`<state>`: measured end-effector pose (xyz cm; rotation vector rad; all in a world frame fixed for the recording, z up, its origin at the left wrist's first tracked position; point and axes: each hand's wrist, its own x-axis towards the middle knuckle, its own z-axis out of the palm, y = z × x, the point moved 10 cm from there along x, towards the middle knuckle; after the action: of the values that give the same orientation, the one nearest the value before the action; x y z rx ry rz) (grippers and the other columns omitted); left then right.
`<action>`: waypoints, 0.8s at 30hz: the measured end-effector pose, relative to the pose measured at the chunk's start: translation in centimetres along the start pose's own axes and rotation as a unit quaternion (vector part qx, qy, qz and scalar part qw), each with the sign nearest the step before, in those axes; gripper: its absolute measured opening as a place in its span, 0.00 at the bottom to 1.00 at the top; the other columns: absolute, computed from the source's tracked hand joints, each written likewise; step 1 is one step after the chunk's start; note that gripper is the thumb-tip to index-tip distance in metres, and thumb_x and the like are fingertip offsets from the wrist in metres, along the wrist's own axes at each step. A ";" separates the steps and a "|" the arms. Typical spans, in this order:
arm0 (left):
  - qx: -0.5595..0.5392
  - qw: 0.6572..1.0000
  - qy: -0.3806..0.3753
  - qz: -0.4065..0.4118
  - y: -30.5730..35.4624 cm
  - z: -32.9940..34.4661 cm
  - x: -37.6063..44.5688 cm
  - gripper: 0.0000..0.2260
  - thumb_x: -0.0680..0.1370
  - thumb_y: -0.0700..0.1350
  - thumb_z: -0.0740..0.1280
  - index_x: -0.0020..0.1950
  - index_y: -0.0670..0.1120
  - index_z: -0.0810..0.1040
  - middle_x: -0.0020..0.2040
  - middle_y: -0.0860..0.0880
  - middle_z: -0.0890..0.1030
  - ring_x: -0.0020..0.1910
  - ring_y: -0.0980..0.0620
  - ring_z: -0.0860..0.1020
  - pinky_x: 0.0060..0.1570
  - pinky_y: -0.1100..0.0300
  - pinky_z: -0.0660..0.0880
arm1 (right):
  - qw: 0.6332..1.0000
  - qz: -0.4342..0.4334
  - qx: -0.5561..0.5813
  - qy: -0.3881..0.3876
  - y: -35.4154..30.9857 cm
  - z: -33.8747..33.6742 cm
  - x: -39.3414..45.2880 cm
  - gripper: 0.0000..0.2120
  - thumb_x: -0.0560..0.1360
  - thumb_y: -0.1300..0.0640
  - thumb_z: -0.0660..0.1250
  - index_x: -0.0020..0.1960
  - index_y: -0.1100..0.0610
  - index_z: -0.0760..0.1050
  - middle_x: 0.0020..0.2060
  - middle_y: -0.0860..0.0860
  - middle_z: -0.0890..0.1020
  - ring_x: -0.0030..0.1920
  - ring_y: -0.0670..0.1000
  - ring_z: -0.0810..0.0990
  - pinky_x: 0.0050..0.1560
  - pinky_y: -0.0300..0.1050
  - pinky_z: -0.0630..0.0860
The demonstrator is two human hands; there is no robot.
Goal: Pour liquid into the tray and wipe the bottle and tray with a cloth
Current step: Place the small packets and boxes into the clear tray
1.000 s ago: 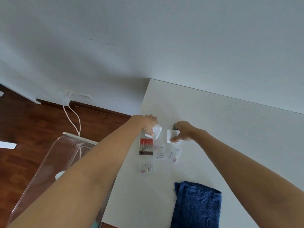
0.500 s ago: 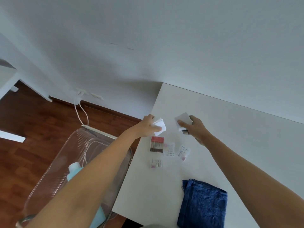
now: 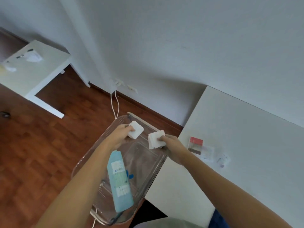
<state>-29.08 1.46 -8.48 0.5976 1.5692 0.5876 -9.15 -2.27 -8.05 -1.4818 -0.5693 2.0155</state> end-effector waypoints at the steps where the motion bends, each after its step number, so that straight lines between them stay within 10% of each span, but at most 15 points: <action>1: -0.012 1.000 0.015 -0.009 -0.7 -1.1 0.5 0.07 0.80 0.38 0.61 0.57 0.41 0.73 0.53 0.41 0.78 0.50 0.47 0.78 0.50 0.53 0.77 | 1.000 0.012 -0.006 0.002 1.1 0.8 0.6 0.07 0.76 0.64 0.63 0.54 0.63 0.75 0.51 0.58 0.80 0.52 0.56 0.80 0.49 0.48 0.82; 7: -0.065 0.992 0.063 -0.085 -4.9 -3.6 4.1 0.01 0.79 0.35 0.63 0.49 0.38 0.74 0.40 0.42 0.78 0.36 0.48 0.78 0.26 0.61 0.77 | 0.993 0.067 -0.053 0.081 6.0 2.5 4.5 0.16 0.75 0.60 0.69 0.60 0.64 0.73 0.54 0.59 0.81 0.57 0.59 0.80 0.60 0.58 0.77; 24: -0.142 0.966 0.130 -0.171 -11.0 -4.7 14.1 0.17 0.75 0.34 0.69 0.63 0.32 0.75 0.55 0.34 0.81 0.53 0.38 0.81 0.58 0.41 0.77 | 0.956 0.115 -0.056 0.265 10.4 2.3 14.2 0.17 0.73 0.60 0.71 0.60 0.62 0.71 0.56 0.60 0.79 0.55 0.58 0.79 0.57 0.52 0.78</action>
<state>-35.15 2.90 -25.92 0.0289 1.7433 0.6293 -16.53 -0.62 -24.14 -2.1389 -0.2960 1.6499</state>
